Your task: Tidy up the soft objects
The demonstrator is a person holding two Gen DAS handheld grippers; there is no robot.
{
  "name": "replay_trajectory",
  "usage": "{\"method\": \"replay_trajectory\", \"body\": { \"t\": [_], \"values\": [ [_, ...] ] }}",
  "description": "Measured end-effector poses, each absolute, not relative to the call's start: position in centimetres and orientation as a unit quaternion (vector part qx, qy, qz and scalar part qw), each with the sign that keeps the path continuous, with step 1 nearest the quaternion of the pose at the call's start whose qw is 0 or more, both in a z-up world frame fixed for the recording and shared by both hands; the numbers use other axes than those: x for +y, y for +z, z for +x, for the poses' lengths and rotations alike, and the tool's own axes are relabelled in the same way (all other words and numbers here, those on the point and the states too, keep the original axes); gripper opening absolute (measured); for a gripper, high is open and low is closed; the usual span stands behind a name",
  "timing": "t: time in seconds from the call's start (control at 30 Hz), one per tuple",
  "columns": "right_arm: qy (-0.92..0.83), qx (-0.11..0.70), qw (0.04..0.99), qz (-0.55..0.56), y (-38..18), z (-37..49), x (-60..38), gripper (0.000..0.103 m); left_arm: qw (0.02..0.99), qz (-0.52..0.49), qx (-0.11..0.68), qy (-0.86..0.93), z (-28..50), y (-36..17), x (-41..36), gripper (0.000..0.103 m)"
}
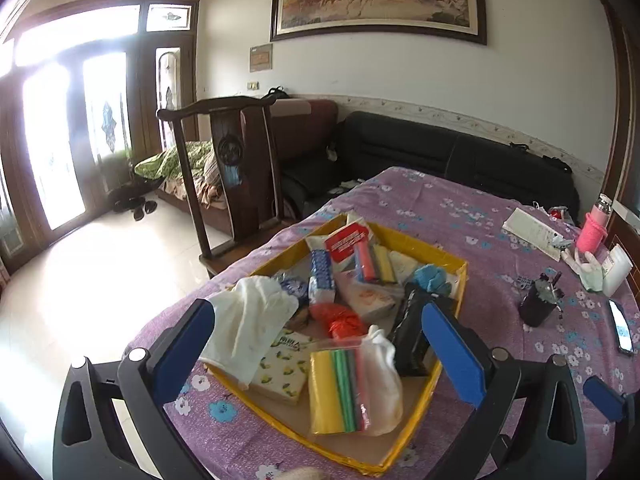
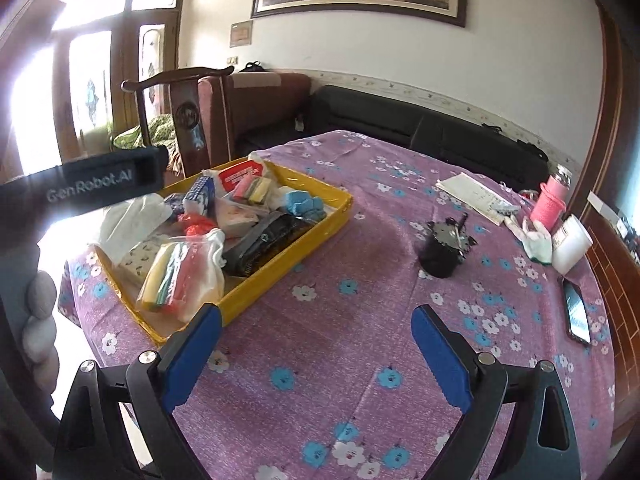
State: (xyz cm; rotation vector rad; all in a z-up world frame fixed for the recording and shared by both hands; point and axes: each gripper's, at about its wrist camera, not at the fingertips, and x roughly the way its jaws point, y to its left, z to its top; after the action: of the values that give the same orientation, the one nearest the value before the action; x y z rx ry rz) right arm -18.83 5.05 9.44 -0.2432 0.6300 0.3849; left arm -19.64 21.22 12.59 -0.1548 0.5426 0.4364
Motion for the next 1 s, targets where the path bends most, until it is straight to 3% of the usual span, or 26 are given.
{"method": "replay_trajectory", "body": {
  "t": [1.0],
  "values": [
    [0.171,0.325,0.915,-0.167,9.2,-18.4,10.8,0.098,0.920,-0.130,0.306,0.209,-20.5,9.4,26.2,0.103]
  ]
}}
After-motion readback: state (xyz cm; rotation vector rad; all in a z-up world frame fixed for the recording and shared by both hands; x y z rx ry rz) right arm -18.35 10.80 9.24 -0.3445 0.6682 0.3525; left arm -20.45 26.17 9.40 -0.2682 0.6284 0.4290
